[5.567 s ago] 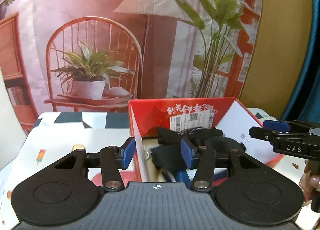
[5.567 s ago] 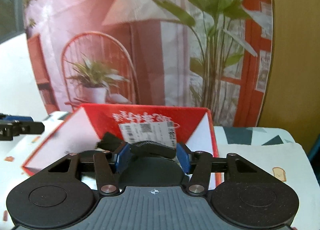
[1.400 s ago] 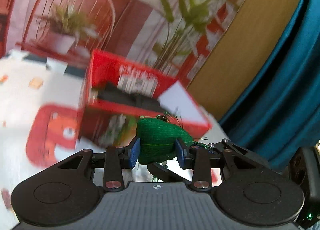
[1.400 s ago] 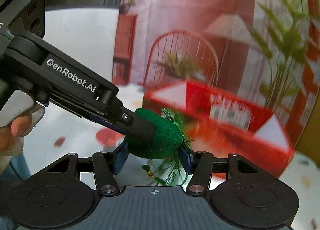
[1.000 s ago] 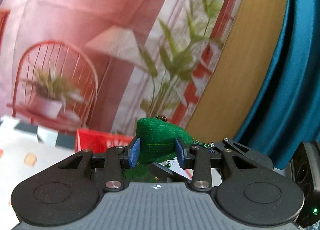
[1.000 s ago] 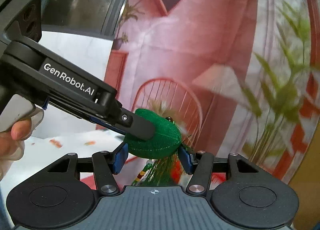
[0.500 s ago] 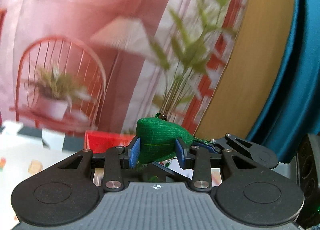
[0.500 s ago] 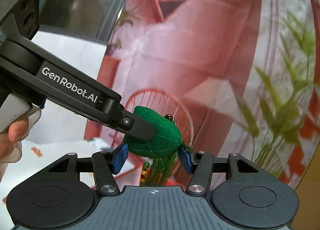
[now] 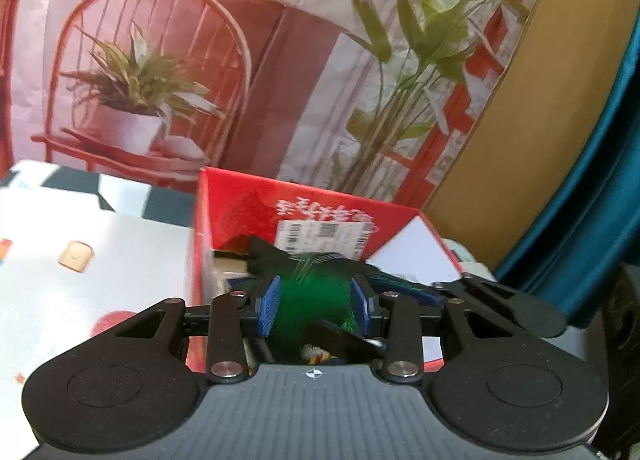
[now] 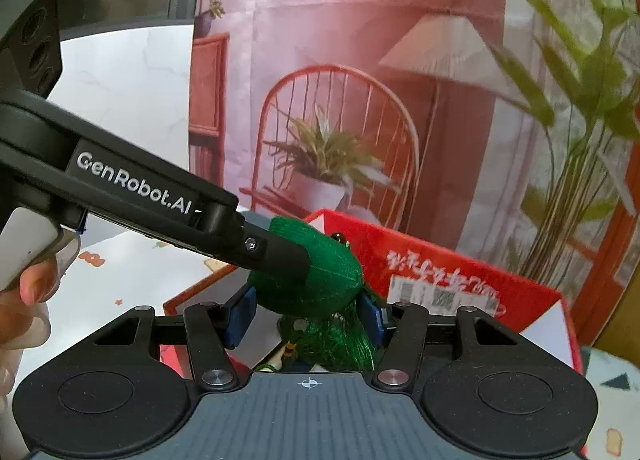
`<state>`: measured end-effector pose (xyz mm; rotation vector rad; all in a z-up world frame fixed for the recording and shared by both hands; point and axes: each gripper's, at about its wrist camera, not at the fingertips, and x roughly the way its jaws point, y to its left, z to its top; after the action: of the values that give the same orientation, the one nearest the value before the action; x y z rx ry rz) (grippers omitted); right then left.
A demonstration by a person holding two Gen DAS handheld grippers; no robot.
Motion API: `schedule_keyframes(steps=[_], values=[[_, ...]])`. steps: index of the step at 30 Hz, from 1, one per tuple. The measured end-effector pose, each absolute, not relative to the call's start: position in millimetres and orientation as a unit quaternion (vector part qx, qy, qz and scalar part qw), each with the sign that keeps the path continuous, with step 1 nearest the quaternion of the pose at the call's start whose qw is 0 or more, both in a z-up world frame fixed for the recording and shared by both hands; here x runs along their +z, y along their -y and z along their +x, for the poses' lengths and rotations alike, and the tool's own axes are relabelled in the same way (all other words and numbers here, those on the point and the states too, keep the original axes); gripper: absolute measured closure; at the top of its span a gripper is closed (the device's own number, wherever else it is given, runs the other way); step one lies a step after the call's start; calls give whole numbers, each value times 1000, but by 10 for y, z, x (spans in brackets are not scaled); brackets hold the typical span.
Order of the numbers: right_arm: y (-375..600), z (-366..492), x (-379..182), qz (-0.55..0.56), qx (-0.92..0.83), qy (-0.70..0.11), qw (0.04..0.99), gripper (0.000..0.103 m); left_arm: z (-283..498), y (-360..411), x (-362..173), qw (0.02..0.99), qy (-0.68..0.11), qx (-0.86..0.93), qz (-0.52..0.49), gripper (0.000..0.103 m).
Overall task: Organize soft objects
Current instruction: 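Carry the green pouch over the red box and open the left tool, then move the right tool to the white plastic packet and close on it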
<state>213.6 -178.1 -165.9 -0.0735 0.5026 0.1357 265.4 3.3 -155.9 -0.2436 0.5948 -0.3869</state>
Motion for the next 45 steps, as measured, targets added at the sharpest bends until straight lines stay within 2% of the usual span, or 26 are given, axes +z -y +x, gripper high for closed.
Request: schedule_keyframes(steps=[11,25,28,30,34,36,39,43,45], values=[[1999,1969,-1658,2,36,-245,969,51,2379,-169,-1477,944,-270,-161,-96,62],[2069,954,-1762,34,-24,-198,979,51,1565,-75,-1761,950,-263,-144,-90,62],[2053,748,-1902,36,-35,-209,977,48,1450,-9,-1912,949,-274,-137,-79,61],[2044,639,-2017,34,-41,-225,973,40,1389,30,-2019,947,-282,-135,-71,61],[2028,477,-2216,21,-44,-263,964,18,1277,69,-2178,947,-287,-132,-57,49],[1992,412,-2294,8,-51,-270,961,7,1233,76,-2218,948,-285,-129,-49,48],[1898,370,-2431,-23,-64,-291,954,1,1221,72,-2243,949,-284,-128,-44,41],[1771,407,-2555,-59,-54,-313,946,1,1209,71,-2277,951,-283,-118,-36,20],[1708,426,-2601,-73,-44,-323,943,1,1216,50,-2297,950,-285,-116,-42,16]])
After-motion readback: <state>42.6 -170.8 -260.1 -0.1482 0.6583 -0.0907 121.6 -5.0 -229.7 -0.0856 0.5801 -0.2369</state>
